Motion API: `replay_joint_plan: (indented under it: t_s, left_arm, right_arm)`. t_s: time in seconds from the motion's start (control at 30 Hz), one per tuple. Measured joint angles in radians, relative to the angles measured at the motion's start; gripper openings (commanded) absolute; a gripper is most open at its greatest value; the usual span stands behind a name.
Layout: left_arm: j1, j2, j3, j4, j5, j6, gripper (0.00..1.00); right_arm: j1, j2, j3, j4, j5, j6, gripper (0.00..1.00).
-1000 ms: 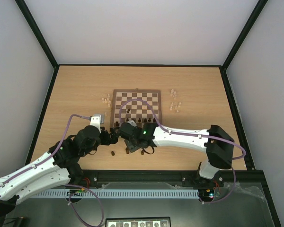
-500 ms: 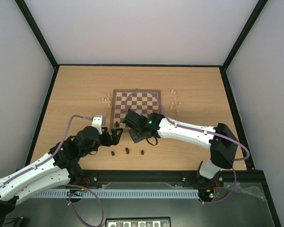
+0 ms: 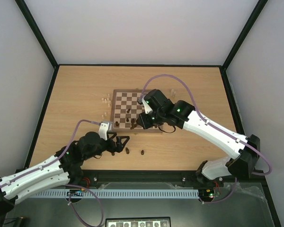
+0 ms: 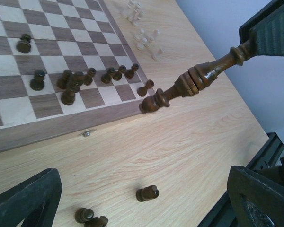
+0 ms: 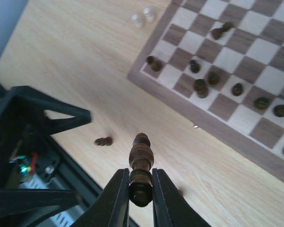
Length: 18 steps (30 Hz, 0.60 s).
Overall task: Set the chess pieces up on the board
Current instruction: Pick up the chess piece at the center of the board.
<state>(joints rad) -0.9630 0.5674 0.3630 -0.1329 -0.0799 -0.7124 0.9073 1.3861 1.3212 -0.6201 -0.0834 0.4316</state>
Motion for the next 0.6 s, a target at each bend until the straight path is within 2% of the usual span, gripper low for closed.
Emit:
replay_joint_plan:
  t_s: [0.17, 0.27, 0.5, 0.6]
  left_arm:
    - [-0.075, 0.062, 0.000, 0.044, -0.043, 0.013, 0.97]
    - [-0.142, 0.115, 0.000, 0.049, -0.109, 0.024, 0.93]
    - [-0.268, 0.217, 0.038, 0.037, -0.259, 0.038, 0.65]
    - [-0.292, 0.225, 0.047, 0.041, -0.301, 0.045, 0.60]
  right_arm:
    - [0.000, -0.012, 0.000, 0.016, -0.127, -0.011, 0.14]
    - [0.000, -0.018, 0.000, 0.018, -0.185, -0.020, 0.14]
    - [-0.002, -0.039, -0.009, 0.022, -0.257, -0.029, 0.14]
    - [-0.003, -0.052, -0.035, 0.029, -0.278, -0.028, 0.14]
